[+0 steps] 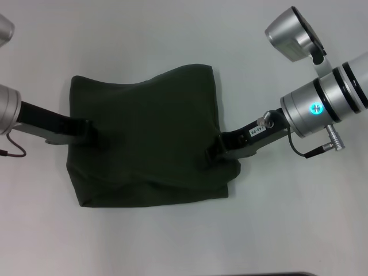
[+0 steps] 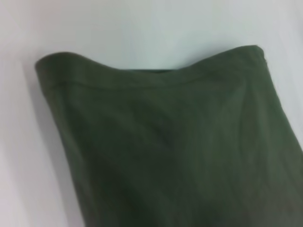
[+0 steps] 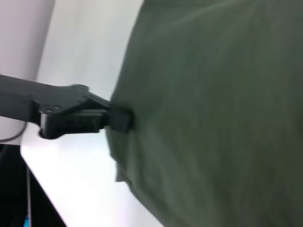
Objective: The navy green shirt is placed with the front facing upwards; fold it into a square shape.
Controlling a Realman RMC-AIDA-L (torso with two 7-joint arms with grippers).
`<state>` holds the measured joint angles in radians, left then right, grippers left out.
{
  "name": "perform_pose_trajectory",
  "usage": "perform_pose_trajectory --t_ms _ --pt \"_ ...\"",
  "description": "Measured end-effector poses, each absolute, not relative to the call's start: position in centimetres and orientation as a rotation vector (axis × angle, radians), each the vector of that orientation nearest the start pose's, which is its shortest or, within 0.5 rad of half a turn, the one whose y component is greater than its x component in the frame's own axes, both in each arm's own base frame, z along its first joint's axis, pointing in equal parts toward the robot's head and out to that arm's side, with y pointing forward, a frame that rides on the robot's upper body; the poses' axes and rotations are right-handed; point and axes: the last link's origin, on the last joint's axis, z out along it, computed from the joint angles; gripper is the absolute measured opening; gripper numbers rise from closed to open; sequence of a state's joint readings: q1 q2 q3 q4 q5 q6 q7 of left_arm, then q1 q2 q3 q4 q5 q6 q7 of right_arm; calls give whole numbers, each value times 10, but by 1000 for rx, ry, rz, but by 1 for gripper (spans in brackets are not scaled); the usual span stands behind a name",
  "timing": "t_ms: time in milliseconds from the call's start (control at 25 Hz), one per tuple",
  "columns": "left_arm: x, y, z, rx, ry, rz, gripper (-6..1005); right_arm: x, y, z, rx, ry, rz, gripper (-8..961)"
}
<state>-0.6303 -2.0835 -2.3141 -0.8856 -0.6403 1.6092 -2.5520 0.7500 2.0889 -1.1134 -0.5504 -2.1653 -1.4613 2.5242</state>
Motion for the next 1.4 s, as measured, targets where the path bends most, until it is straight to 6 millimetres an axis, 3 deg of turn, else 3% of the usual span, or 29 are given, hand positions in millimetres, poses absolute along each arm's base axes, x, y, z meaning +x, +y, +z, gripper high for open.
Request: perform_pose_trajectory --t_ms 240,320,520,920,1400 --pt "-259 338 2 -2428 -1838 36 4 225 334 -73 -2570 1969 -7 2" --pt "-255 340 18 -2438 -1840 -69 4 224 334 -71 -2572 1966 -2 2" --pt "-262 344 30 -2369 -1860 -95 4 223 335 -72 -2576 1962 -2 2" --pt "-288 333 14 -2295 -1952 64 4 225 333 -72 -2574 1970 -4 2" --pt "-289 310 17 -2426 -1981 142 4 226 333 -71 -2578 1967 -11 3"
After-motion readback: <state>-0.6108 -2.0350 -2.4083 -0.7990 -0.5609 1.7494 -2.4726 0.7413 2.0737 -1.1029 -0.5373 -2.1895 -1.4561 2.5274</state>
